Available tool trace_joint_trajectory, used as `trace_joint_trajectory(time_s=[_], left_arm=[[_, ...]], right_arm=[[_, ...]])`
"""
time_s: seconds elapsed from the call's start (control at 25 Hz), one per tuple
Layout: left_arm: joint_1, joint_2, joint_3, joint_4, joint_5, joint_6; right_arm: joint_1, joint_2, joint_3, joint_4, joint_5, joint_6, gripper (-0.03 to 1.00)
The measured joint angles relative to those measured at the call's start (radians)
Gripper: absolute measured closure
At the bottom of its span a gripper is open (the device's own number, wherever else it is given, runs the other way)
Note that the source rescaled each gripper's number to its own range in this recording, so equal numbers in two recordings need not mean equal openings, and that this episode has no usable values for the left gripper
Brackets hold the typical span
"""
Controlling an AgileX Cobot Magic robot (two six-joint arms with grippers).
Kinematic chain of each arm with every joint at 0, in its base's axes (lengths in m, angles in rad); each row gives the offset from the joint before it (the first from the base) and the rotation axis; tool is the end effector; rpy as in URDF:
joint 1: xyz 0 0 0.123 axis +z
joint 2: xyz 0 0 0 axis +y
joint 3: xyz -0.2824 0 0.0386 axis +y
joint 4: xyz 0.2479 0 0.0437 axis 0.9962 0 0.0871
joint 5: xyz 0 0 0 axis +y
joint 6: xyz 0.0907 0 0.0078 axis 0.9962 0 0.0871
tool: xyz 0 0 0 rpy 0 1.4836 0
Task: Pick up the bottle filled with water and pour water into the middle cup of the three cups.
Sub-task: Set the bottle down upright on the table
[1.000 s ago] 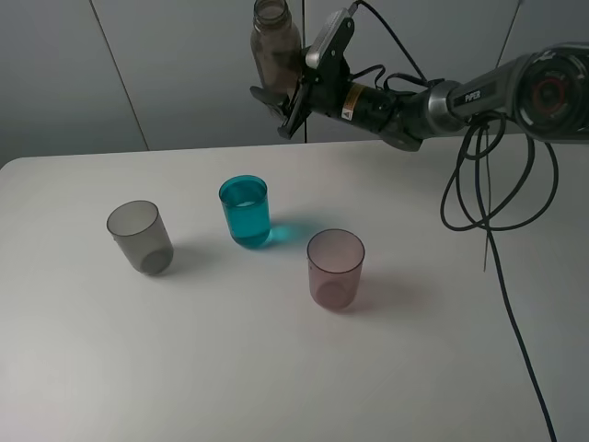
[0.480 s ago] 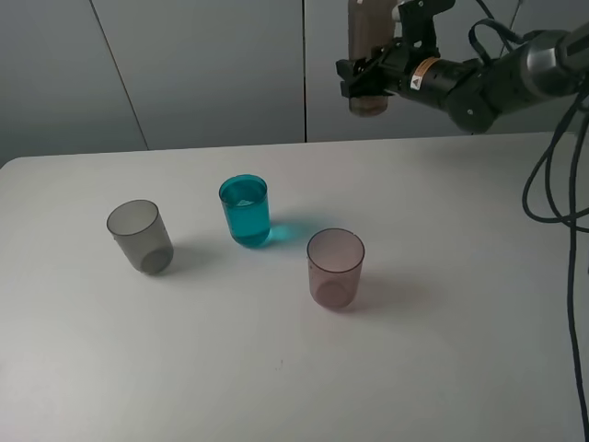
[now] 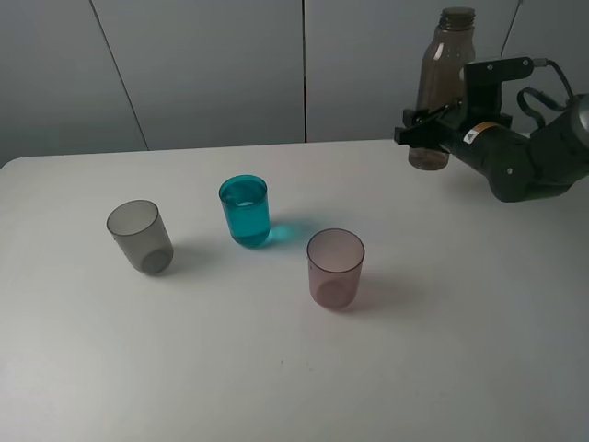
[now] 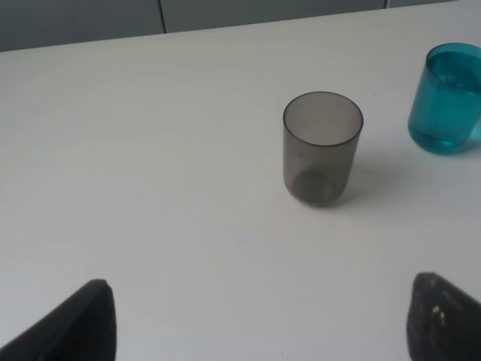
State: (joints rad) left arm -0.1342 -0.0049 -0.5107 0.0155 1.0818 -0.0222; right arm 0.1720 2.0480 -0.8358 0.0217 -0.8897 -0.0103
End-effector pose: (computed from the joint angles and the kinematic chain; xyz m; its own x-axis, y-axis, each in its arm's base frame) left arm -0.0075 0.0023 0.2784 -0.4585 0.0468 -0.8875 0.1149 0.9934 -0.0069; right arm 0.3750 0.0636 0.1180 -0.2303 -0.0366 -0.9724 -0.1542 0.9880 -0.0007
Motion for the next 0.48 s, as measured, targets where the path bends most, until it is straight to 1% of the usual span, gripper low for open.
trace_joint_trajectory(time_s=[0.08, 0.24, 0.32, 0.48], left_arm=[[0.0, 0.0, 0.0, 0.0, 0.0, 0.0], [0.0, 0.0, 0.0, 0.0, 0.0, 0.0], [0.0, 0.0, 0.0, 0.0, 0.0, 0.0], [0.0, 0.0, 0.0, 0.0, 0.0, 0.0]], right_arm=[[0.0, 0.02, 0.034, 0.034, -0.106, -0.012, 0.97], [0.0, 0.09, 0.042, 0.071, -0.251, -0.019, 0.97], [0.0, 0.131, 0.042, 0.075, -0.283, -0.015, 0.97], [0.002, 0.2, 0.002, 0.075, -0.287, -0.011, 0.97]])
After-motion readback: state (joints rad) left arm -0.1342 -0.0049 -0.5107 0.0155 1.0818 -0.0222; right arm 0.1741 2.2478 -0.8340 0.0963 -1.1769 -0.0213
